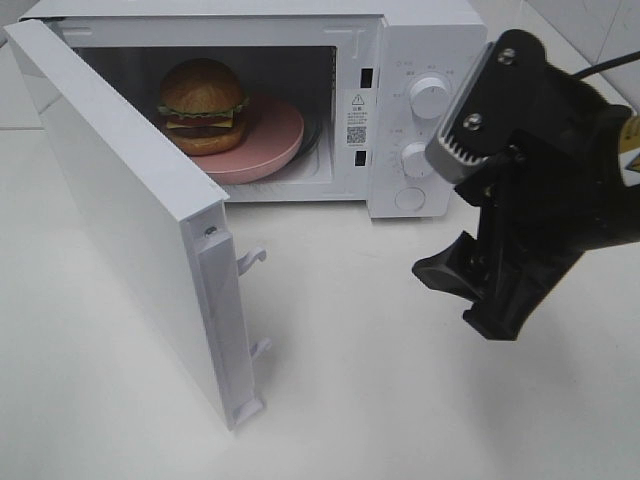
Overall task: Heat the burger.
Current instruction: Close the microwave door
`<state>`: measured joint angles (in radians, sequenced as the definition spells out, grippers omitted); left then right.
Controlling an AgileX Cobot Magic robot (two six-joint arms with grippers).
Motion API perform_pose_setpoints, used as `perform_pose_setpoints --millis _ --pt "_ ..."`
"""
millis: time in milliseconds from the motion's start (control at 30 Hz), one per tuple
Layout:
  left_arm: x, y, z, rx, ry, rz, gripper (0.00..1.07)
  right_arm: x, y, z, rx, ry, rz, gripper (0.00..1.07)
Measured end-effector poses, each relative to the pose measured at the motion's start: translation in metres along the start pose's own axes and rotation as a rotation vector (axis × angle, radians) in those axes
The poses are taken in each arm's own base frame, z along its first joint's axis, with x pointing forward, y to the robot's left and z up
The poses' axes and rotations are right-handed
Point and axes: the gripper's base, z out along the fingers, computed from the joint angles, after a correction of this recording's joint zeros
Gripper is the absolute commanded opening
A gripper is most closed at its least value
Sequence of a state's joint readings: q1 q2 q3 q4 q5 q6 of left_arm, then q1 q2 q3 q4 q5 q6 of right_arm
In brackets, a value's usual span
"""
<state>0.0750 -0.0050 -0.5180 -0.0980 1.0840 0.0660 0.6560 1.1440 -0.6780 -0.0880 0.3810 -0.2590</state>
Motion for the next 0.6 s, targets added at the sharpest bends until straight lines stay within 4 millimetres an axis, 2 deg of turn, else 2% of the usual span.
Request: perform_pose_setpoints --millis 33,67,133,200,233,333,400,600 --pt "0.000 0.000 0.000 0.000 0.000 0.000 0.98 0.004 0.001 -0.010 -0.002 0.024 0.079 0.75" --pt "0.000 0.000 0.000 0.000 0.000 0.000 0.98 0.004 0.001 -0.010 -0.002 0.024 0.079 0.75" --pt "0.000 0.000 0.000 0.000 0.000 0.000 0.98 0.012 0.002 -0.027 -0.002 0.057 0.165 0.75" --pt "0.000 0.000 0.000 0.000 0.000 0.000 0.98 0.014 0.002 -0.032 -0.002 0.062 0.185 0.75" --pt "0.000 0.000 0.000 0.000 0.000 0.000 0.98 0.018 0.003 -0.042 0.001 0.072 0.224 0.75" --pt "0.000 0.000 0.000 0.000 0.000 0.000 0.98 0.023 0.004 -0.052 0.003 0.083 0.250 0.75" --pt "0.000 0.000 0.000 0.000 0.000 0.000 0.98 0.030 0.005 -0.068 0.008 0.082 0.275 0.75" --pt "0.000 0.000 0.000 0.000 0.000 0.000 0.98 0.042 0.008 -0.087 0.012 0.101 0.302 0.75"
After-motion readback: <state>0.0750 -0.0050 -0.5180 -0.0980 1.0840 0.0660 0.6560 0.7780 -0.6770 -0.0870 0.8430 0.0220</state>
